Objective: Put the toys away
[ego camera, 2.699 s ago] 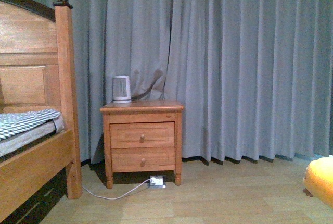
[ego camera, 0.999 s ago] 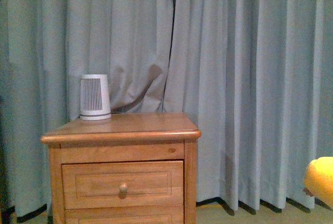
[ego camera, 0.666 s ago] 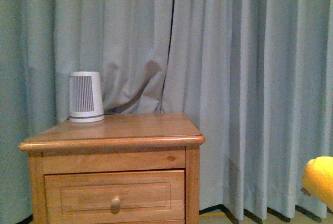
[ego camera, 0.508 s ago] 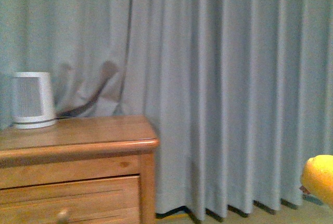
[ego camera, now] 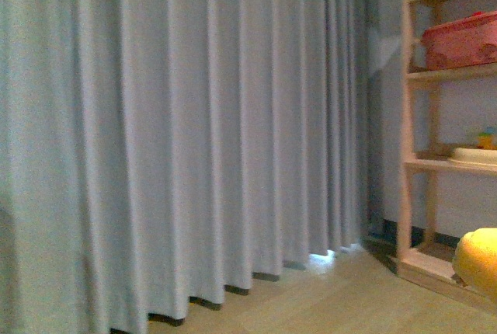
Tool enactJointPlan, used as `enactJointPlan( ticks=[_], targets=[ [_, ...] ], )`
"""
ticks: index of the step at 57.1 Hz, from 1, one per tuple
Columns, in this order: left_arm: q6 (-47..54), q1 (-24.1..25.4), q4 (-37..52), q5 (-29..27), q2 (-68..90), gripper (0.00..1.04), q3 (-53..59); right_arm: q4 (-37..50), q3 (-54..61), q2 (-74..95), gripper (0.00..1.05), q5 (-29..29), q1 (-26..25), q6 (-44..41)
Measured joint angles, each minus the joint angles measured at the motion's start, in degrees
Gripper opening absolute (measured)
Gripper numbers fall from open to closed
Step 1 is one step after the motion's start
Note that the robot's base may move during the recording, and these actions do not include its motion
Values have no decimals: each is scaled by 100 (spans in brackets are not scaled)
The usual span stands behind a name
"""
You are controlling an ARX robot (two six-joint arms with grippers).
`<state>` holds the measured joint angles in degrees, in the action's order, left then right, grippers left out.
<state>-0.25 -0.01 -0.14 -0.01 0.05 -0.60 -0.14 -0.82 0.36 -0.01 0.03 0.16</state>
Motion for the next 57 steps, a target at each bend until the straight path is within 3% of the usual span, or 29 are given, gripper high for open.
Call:
enactJointPlan(
  ticks=[57],
  targets=[
    [2, -7, 0, 42, 2, 98, 0, 0, 0, 0, 7, 52, -9, 0]
  ],
)
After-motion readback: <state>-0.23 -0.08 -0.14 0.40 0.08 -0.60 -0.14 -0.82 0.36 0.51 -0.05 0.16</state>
